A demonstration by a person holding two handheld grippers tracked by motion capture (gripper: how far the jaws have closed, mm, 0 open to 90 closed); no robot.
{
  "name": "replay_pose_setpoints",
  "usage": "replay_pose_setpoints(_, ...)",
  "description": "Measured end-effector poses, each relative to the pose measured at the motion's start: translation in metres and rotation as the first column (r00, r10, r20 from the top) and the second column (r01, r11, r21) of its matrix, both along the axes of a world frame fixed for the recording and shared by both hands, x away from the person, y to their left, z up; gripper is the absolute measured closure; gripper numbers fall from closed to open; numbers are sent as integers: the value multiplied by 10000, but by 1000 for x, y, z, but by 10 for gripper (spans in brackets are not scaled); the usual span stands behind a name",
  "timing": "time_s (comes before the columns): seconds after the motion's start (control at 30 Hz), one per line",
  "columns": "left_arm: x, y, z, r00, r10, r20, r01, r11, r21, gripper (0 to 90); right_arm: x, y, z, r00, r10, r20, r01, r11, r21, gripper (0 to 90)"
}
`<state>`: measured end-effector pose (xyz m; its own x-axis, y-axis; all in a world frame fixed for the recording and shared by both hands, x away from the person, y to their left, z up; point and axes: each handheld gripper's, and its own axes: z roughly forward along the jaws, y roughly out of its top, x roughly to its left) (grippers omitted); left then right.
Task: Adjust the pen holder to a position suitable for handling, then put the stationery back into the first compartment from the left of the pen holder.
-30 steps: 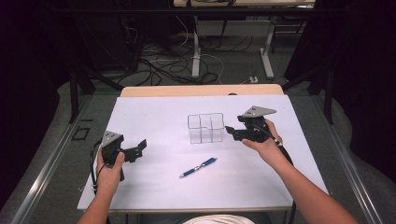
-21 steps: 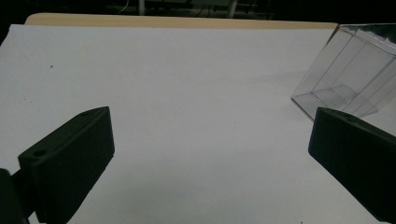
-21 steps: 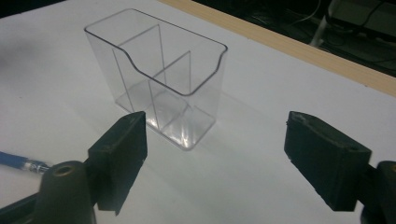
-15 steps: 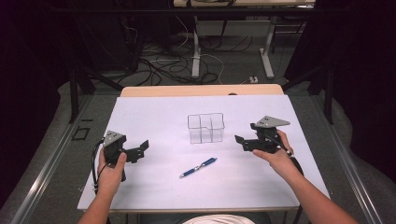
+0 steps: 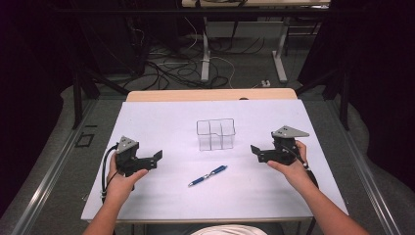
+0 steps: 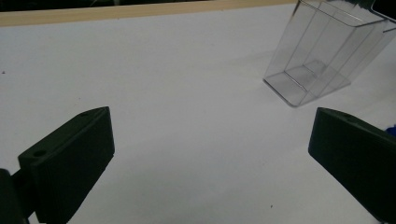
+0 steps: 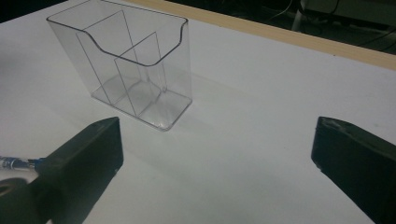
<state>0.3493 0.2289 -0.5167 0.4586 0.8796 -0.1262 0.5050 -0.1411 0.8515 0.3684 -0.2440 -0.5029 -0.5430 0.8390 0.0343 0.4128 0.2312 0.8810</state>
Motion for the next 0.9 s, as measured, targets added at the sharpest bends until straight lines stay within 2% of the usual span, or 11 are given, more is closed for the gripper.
replay_pose_setpoints(0.2, -2, -11, -1, 9984, -545, -124, 552, 9964, 642, 2, 1, -4, -4, 9997, -235, -109, 236, 9997, 58, 0)
replay_pose_setpoints(0.3, -3, -17, 0, 9971, -755, -57, 757, 9938, 817, 2, 1, -5, -5, 9997, -221, -104, 222, 9997, 86, 0)
replay_pose_setpoints(0.5, -7, -28, 4, 9924, -1231, 39, 1224, 9891, 818, 20, 2, -9, -5, 9997, -249, -25, 250, 9996, 129, 0)
replay_pose_setpoints(0.67, -8, -38, 8, 9872, -1588, 122, 1573, 9841, 820, 74, 2, -12, -4, 9994, -358, -4, 358, 9994, 27, 8)
replay_pose_setpoints(0.9, -10, -55, 8, 9754, -2196, 183, 2167, 9711, 1002, 161, 2, -12, -3, 9996, -289, 30, 289, 9995, -135, 64)
